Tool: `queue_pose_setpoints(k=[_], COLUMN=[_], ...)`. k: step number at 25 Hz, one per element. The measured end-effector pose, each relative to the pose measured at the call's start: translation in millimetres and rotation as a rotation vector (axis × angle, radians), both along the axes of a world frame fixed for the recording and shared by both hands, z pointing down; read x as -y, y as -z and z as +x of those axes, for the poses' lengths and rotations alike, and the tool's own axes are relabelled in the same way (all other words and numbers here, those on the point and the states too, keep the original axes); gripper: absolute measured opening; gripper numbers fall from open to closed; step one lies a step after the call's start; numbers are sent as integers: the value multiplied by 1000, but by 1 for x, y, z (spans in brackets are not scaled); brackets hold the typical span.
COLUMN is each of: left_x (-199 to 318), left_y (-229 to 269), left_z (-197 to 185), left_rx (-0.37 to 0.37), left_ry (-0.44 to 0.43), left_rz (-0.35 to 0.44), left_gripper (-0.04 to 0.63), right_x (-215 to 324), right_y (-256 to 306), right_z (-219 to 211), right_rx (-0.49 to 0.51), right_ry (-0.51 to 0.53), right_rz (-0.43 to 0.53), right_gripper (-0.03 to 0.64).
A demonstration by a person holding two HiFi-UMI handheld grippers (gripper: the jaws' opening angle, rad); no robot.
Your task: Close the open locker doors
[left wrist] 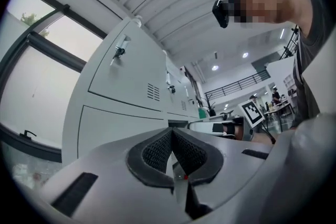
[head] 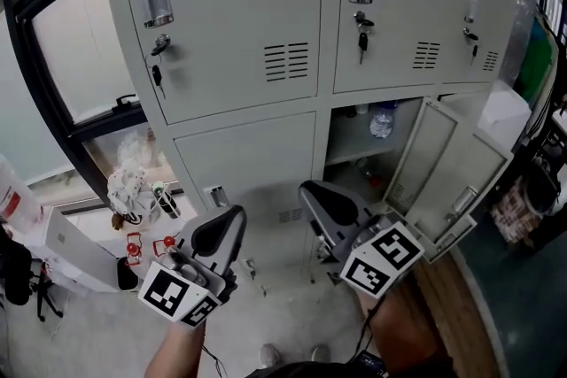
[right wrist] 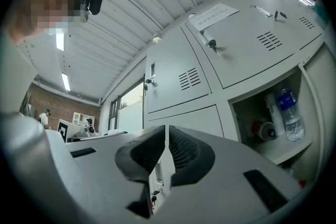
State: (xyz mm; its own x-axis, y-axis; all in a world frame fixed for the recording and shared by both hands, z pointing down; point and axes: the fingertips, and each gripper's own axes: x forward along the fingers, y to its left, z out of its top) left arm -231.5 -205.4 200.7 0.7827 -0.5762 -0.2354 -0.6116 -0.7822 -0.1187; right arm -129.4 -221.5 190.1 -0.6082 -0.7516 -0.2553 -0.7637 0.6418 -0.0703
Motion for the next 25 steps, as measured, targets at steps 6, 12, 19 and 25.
queue_pose_setpoints(k=[6, 12, 19, 25], left_x=[-16, -36, -49, -57], left_y=[-5, -12, -23, -43], left_z=[41, 77, 109, 121], left_rx=[5, 14, 27, 38], left_ry=[14, 12, -74, -222], left_rz=[-20, -33, -54, -80], left_gripper=[9, 9, 9, 9], right_x=[-18, -39, -63, -85], right_y=[-7, -18, -34, -48], right_z=[38, 69, 96, 113], right_rx=[14, 21, 11, 14], right_ry=[22, 35, -16, -145], right_rz=[-8, -26, -58, -84], right_gripper=[29, 29, 29, 29])
